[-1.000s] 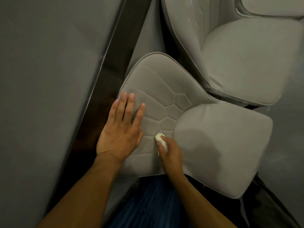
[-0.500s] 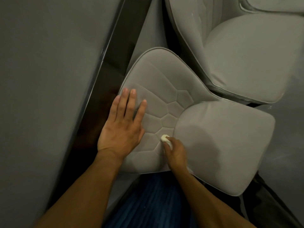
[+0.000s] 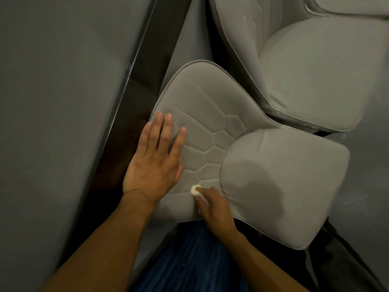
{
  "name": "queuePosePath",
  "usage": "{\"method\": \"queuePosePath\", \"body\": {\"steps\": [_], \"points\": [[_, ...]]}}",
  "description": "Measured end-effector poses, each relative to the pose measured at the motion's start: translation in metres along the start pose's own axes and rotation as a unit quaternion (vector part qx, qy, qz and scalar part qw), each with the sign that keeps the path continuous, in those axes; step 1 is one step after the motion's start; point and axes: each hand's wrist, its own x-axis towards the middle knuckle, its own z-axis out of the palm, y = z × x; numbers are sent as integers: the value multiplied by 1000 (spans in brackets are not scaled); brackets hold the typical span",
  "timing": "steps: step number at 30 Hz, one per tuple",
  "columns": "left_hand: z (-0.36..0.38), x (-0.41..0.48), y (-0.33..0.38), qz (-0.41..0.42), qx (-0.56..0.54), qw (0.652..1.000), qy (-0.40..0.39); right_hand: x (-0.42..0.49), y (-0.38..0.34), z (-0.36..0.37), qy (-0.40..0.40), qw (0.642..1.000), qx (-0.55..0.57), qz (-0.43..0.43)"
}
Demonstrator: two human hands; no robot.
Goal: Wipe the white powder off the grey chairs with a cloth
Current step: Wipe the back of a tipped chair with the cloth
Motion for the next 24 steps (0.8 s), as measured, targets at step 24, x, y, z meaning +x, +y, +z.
{"method": "queuePosePath", "body": {"steps": [24], "points": [[-1,1,0,1,-2,1000,-1,-5,50,0,9,970,-12,244]]}}
